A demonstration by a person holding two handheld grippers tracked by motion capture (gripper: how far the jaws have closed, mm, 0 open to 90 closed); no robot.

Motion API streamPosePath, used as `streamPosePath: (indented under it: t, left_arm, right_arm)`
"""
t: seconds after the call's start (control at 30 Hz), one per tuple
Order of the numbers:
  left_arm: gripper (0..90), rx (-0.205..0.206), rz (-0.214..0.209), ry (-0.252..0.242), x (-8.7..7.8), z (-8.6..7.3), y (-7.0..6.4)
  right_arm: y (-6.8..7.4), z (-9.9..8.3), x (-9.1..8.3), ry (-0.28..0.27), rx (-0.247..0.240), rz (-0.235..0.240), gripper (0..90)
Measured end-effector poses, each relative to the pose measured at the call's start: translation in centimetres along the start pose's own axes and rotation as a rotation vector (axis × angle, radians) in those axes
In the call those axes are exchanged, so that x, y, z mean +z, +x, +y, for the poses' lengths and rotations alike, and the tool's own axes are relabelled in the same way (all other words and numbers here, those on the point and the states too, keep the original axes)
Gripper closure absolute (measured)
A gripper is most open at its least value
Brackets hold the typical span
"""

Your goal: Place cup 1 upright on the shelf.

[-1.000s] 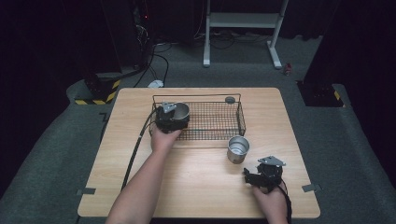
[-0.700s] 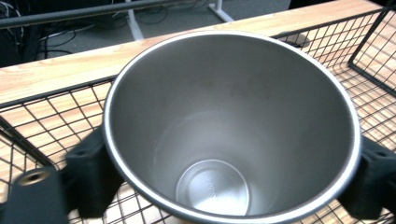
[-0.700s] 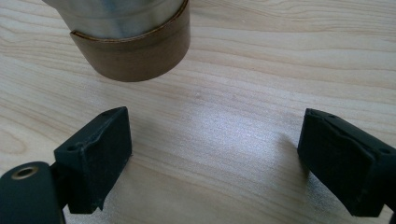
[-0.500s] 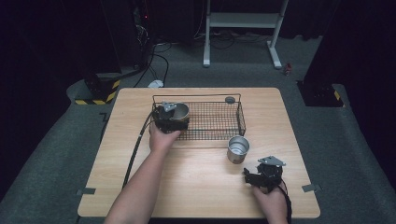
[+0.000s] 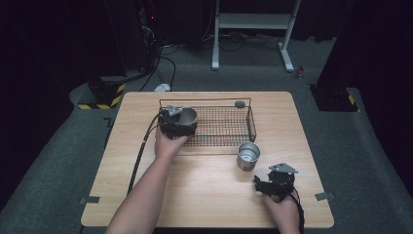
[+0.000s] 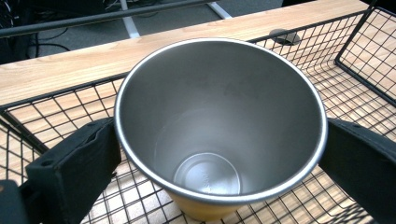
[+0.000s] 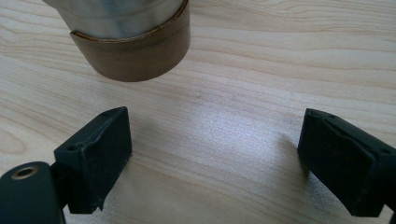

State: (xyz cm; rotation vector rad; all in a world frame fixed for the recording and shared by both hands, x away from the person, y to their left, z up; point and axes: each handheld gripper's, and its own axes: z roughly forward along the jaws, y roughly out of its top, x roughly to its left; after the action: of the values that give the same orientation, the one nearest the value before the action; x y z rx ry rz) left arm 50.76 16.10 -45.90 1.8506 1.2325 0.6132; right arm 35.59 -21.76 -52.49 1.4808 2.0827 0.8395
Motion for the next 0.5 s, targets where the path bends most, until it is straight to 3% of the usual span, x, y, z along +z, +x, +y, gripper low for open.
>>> streamPosePath:
  t: [0.5]
  left_arm:
    - [0.0,-0.020,0.001,-0.010,-1.4,-0.8,-0.1]
  right_arm:
    - [0.0,0.0,0.0,0.000,0.000,0.000,9.8]
